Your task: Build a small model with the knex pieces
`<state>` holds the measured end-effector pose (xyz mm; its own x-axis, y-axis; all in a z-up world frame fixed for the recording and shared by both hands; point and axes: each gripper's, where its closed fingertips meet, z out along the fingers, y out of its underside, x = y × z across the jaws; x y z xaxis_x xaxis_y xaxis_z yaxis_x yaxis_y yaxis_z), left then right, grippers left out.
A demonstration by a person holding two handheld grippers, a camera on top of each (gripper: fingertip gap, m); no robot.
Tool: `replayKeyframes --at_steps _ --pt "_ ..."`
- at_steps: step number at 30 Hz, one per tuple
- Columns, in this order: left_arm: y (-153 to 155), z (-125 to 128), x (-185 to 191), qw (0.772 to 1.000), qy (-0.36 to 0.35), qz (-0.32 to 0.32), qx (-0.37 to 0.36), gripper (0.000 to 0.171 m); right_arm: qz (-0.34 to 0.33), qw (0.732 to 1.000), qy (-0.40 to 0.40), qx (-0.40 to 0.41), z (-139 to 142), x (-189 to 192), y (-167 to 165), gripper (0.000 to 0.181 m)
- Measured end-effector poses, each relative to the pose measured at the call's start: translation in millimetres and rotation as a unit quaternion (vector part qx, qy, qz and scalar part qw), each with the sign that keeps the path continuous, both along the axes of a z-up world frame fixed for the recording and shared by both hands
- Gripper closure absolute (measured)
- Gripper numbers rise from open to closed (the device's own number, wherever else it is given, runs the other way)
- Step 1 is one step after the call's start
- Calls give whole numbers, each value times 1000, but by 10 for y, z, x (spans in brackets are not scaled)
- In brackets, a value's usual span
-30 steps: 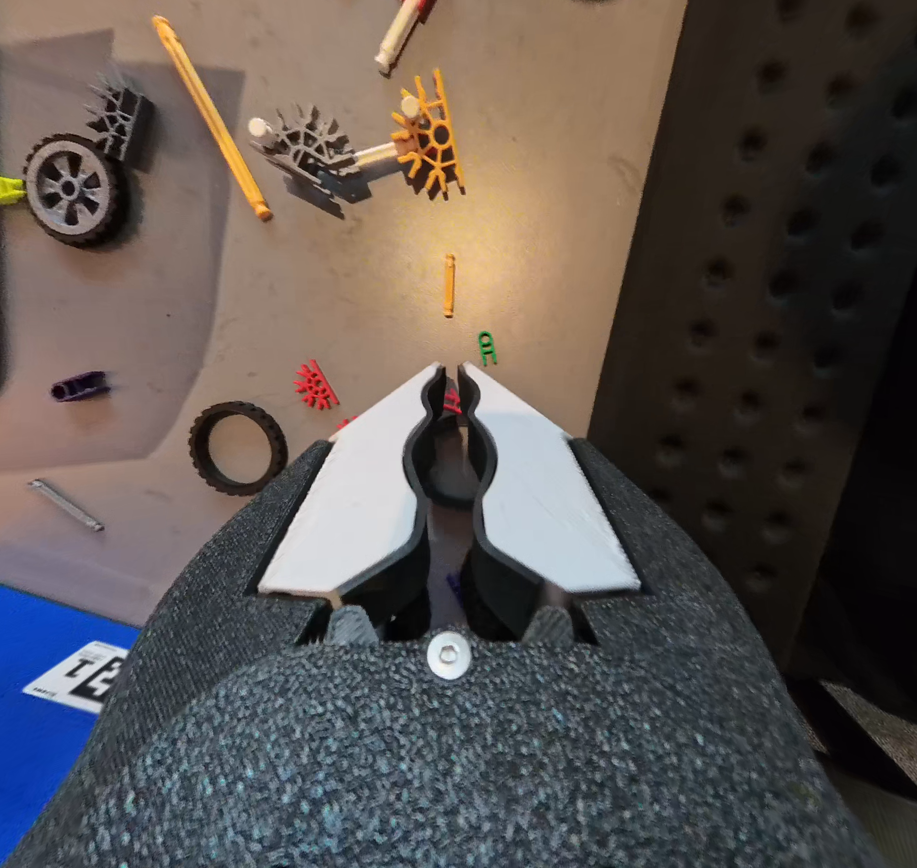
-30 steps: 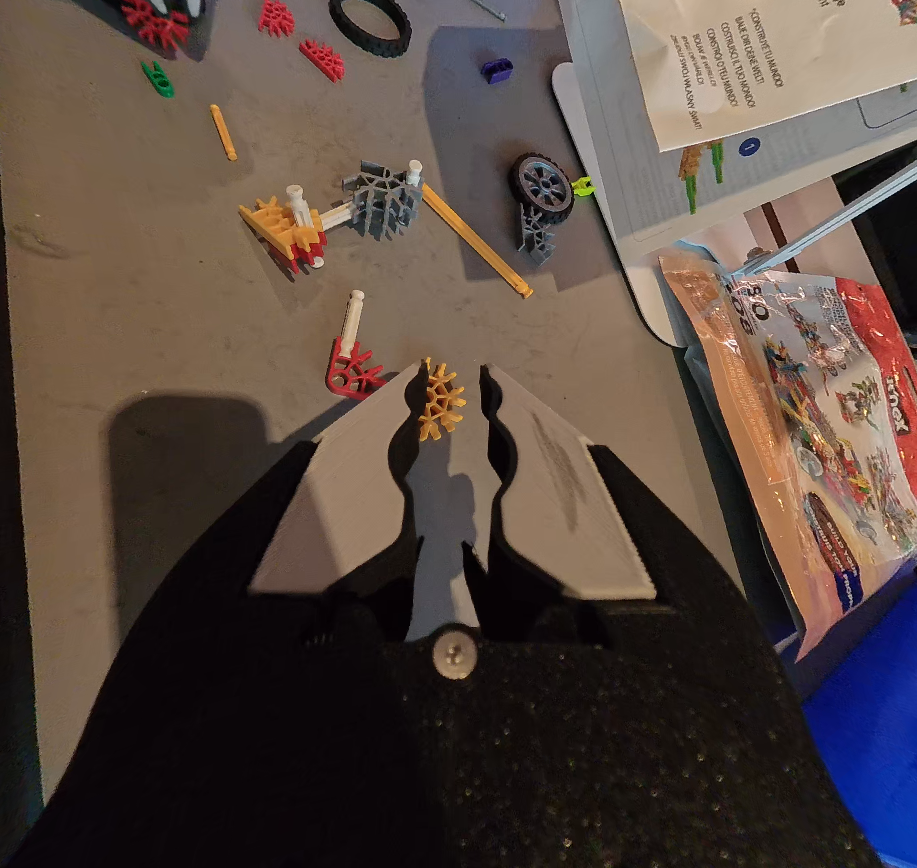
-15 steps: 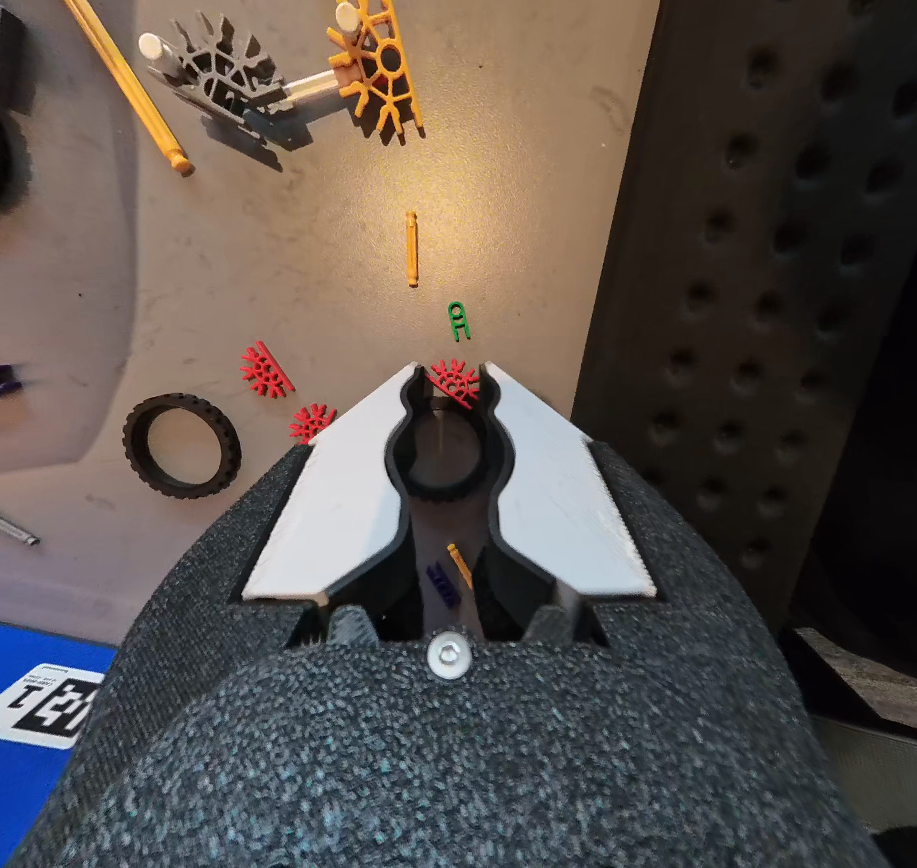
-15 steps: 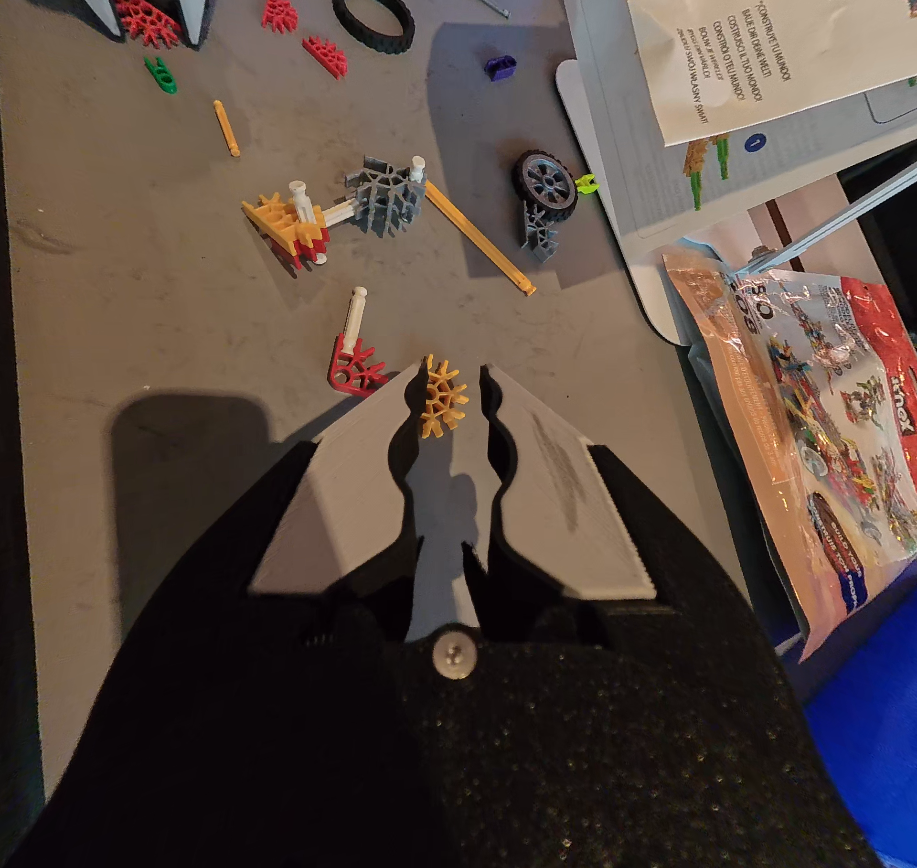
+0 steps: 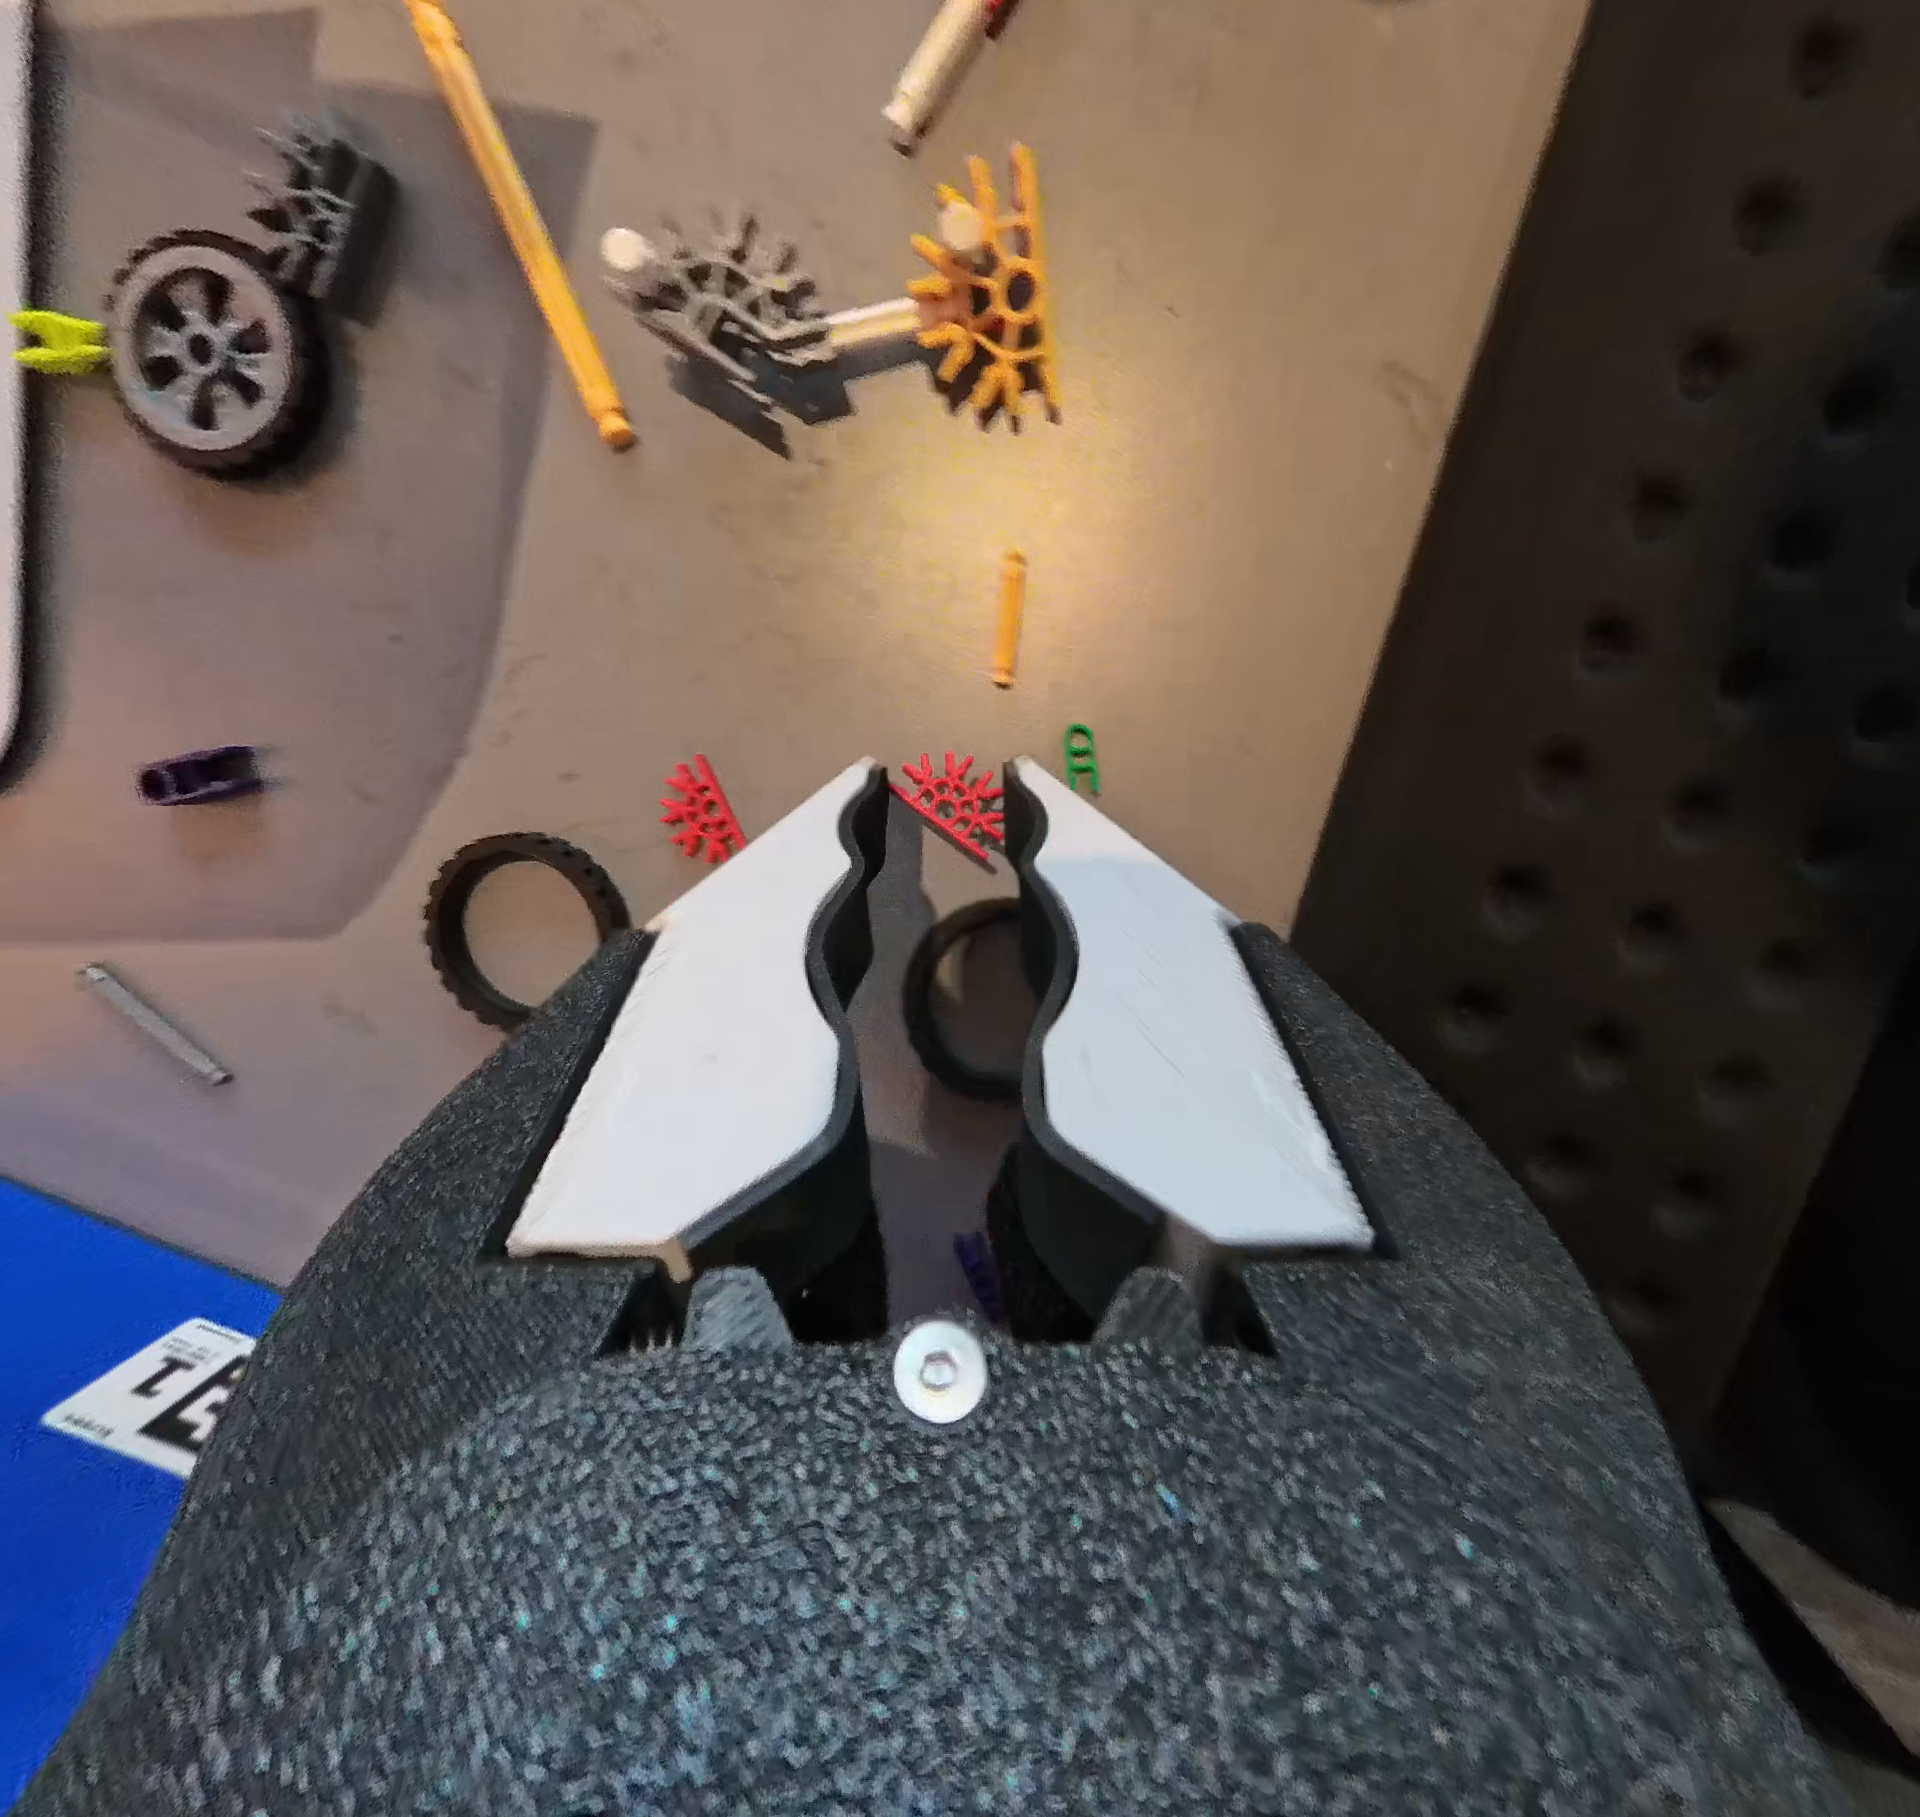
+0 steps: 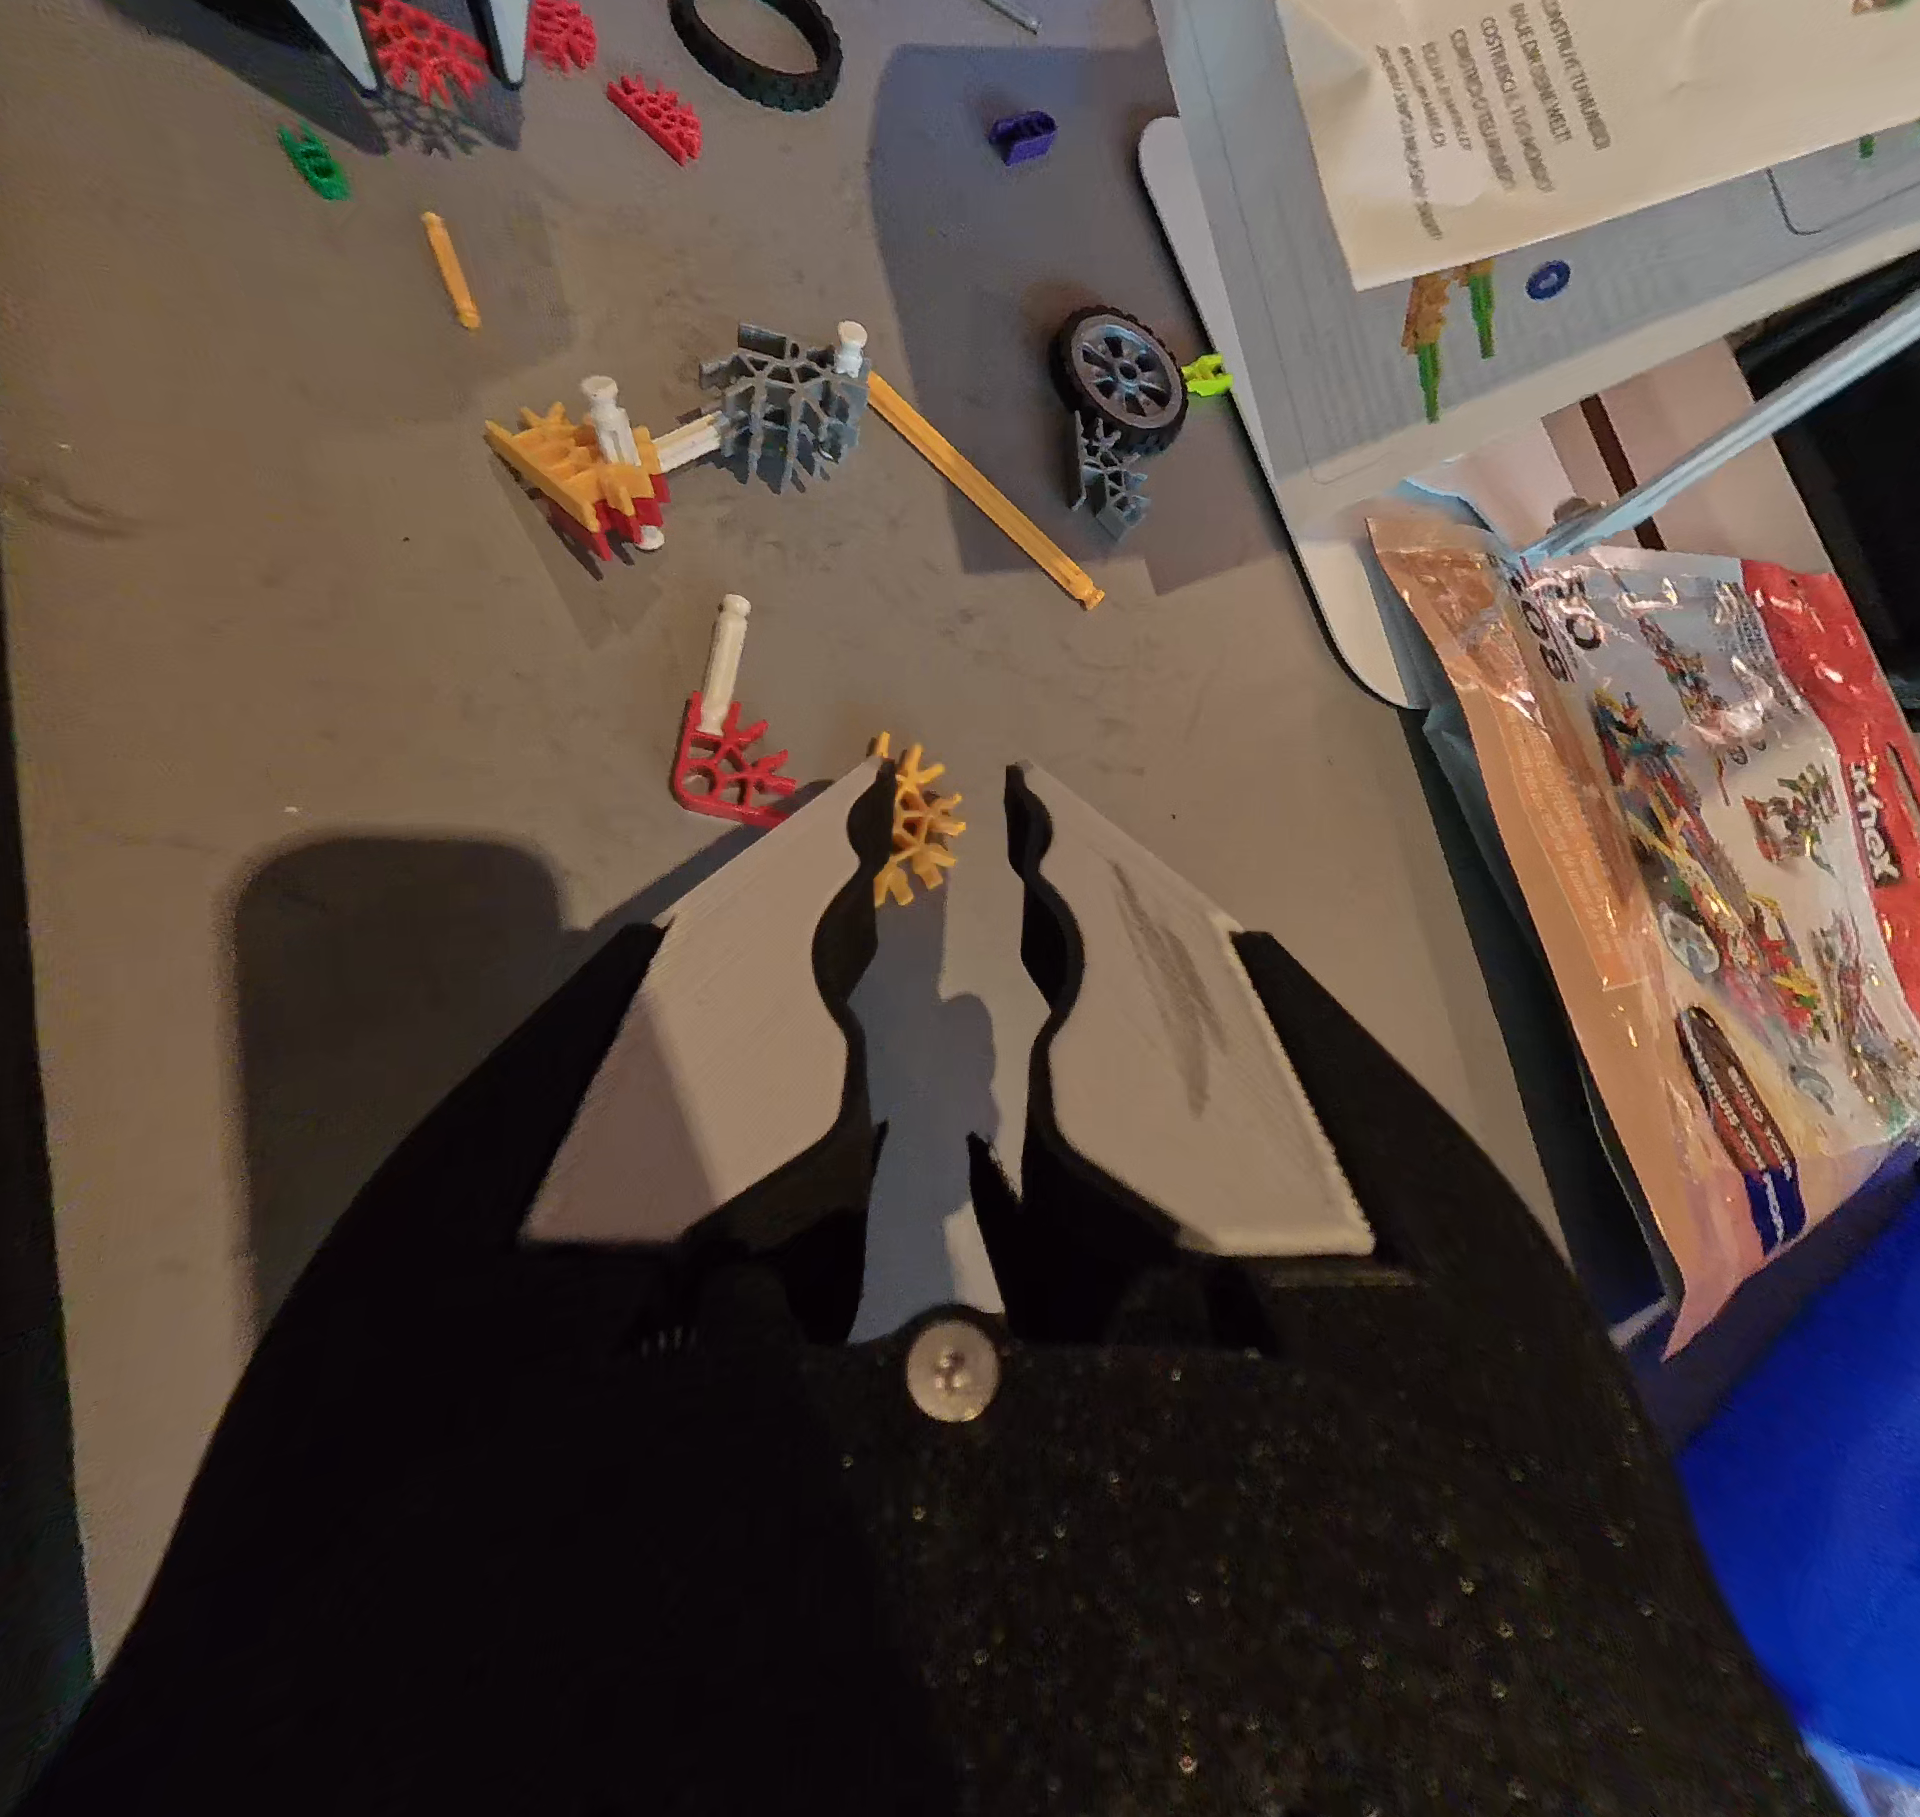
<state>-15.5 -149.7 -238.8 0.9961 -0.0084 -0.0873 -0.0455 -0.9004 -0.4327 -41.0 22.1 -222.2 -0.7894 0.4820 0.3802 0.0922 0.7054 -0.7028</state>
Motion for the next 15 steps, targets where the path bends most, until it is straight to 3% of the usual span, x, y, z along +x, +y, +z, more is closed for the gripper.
replayKeyframes --at_steps 8,15 --pt "26 -121 -238 998 -1 64 -5 148 -11 999 -38 -22 -32 24 71 159" --pt "128 27 -163 998 -2 57 31 140 9 998 -60 -27 -89 89 -15 155"
